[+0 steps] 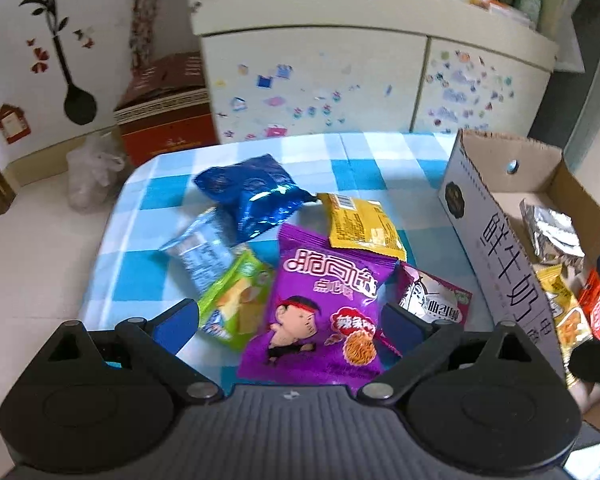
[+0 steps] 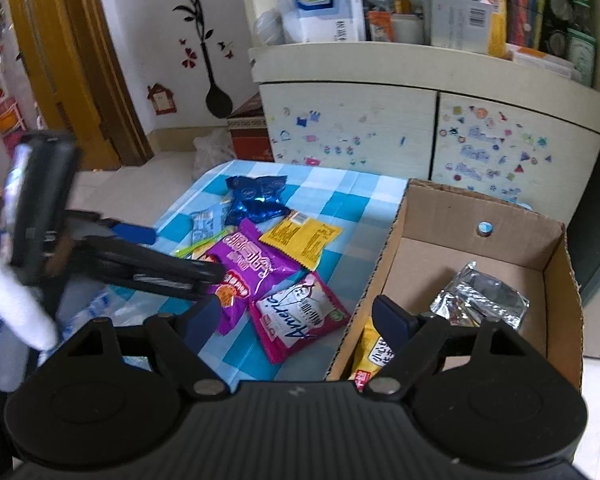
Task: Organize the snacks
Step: 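Move both tools back over the remaining snacks on the table, then lower the left gripper to the purple cartoon bag while the right gripper approaches the pink America packet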
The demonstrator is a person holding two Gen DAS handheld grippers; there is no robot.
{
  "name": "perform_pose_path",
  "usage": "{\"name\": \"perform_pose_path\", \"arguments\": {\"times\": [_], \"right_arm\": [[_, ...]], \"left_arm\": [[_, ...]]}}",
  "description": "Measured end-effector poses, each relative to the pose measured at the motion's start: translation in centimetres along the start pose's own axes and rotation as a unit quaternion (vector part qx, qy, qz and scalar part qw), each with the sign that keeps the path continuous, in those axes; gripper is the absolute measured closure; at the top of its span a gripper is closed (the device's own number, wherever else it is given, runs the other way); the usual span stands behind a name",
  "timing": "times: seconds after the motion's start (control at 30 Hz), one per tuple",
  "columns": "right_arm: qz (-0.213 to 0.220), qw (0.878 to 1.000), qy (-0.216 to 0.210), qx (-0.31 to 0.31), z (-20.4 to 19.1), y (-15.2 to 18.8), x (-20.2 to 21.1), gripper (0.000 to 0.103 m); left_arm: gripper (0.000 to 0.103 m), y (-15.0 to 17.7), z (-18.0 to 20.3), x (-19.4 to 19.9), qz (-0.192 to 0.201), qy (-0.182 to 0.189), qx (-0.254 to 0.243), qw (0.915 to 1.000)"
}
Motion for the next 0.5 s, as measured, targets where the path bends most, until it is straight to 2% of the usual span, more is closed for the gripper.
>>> {"name": "perform_pose_path", "arguments": {"times": [0.3,0.37,0.43,0.5], "right_arm": [[-0.015,1.0,-0.002,0.016,-1.0,0.4,-0.7,0.02],[-0.018,1.0,-0.003,0.018,-1.1,0.5,-0.8,0.02],[-0.022,1.0,-0.003,0.02,-1.3,0.6,-1.0,0.02],[-0.026,0.999,-0.005,0.022,-1.6,0.7,-1.3,0.02]], "left_arm": [[0.003,0.6,1.3,-3.7,-0.024,-0.004,-0.02,0.9995],[0.006,0.7,1.2,-3.5,-0.015,0.003,-0.02,0.9997],[0.016,1.0,0.9,-3.2,-0.019,0.013,-0.014,0.9996],[0.018,1.5,0.3,-2.8,-0.028,0.017,-0.007,0.9994]]}}
Point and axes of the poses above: each gripper's, at about its wrist camera, not at the fingertips, and x roughly against the way its jaws point, z to its right, y to its underside, the point moved 9 cm from there along -x, roughly the way its jaws point, and after that the axes turned 13 degrees about -x, right-handed, at the moved point
